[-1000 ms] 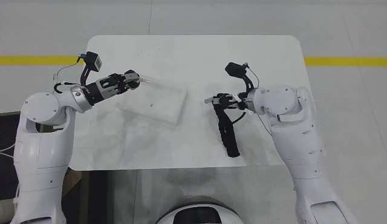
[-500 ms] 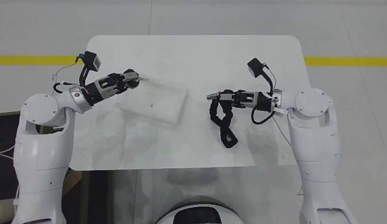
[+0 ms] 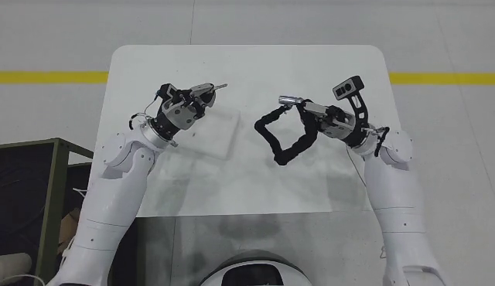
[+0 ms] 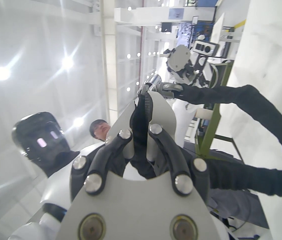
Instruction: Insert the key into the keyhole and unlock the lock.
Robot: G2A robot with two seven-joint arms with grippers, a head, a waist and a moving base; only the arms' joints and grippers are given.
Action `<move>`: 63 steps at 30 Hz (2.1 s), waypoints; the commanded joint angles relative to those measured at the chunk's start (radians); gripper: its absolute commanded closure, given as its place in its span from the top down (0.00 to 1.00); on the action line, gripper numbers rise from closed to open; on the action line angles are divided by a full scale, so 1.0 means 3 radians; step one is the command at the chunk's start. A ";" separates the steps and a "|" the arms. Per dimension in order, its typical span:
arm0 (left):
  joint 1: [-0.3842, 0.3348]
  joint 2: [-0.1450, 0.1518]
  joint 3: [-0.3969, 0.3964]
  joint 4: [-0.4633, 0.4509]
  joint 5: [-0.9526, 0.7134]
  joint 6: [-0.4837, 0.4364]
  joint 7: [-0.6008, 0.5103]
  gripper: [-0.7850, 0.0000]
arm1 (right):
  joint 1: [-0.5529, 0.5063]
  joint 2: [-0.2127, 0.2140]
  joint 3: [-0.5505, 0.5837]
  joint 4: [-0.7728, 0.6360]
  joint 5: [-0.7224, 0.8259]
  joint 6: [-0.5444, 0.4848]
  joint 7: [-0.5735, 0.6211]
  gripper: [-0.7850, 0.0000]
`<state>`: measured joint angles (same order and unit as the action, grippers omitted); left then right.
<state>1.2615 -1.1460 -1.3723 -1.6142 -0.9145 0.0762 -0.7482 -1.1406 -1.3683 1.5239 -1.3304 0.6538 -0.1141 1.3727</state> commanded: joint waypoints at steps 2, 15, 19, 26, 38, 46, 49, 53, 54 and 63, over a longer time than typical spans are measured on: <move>0.0002 0.0001 -0.0006 -0.0001 0.0002 -0.0002 0.0000 0.00 | 0.0012 0.0003 0.0004 0.0013 0.0025 -0.0016 0.0029 0.00; 0.0021 0.0011 0.0112 -0.0413 0.1306 -0.0432 -0.0180 0.00 | -0.0254 0.0071 -0.0054 -0.0411 -0.0352 -0.0247 -0.0109 0.00; -0.0017 -0.0018 0.0207 -0.0399 0.1477 -0.0551 -0.0108 0.00 | -0.0253 0.0095 -0.0035 -0.0418 -0.0322 -0.0337 -0.0156 0.00; 0.0073 -0.0093 0.0311 -0.0397 0.1248 -0.0725 0.0268 0.00 | -0.0295 0.0128 -0.0002 -0.0435 -0.0304 -0.0534 -0.0314 0.00; 0.0325 -0.0117 0.0360 -0.0692 0.1794 -0.1083 0.0673 0.00 | -0.0559 0.0154 -0.0018 -0.0797 -0.0805 -0.0925 -0.0899 0.00; 0.0402 -0.0164 0.0526 -0.0731 0.2090 -0.0986 0.1060 0.00 | -0.0583 0.0170 -0.0100 -0.0865 -0.1046 -0.1241 -0.1191 0.00; 0.0384 -0.0172 0.0526 -0.0722 0.2062 -0.0888 0.1053 0.00 | -0.0601 0.0180 -0.0124 -0.0888 -0.1117 -0.1283 -0.1256 0.00; 0.0371 -0.0187 0.0525 -0.0700 0.1978 -0.0815 0.1098 0.00 | -0.0600 0.0193 -0.0155 -0.0884 -0.1114 -0.1301 -0.1293 0.00; 0.0365 -0.0190 0.0529 -0.0697 0.1976 -0.0805 0.1083 0.00 | -0.0602 0.0196 -0.0164 -0.0883 -0.1112 -0.1308 -0.1298 0.00; 0.0324 -0.0212 0.0564 -0.0651 0.2011 -0.0709 0.1003 0.00 | -0.0606 0.0229 -0.0224 -0.0884 -0.1134 -0.1320 -0.1324 0.00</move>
<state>1.3594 -1.2090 -1.2031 -1.8104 -0.3132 -0.1372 -0.4462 -1.3221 -1.3004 1.4584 -1.5957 0.3151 -0.5088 0.9765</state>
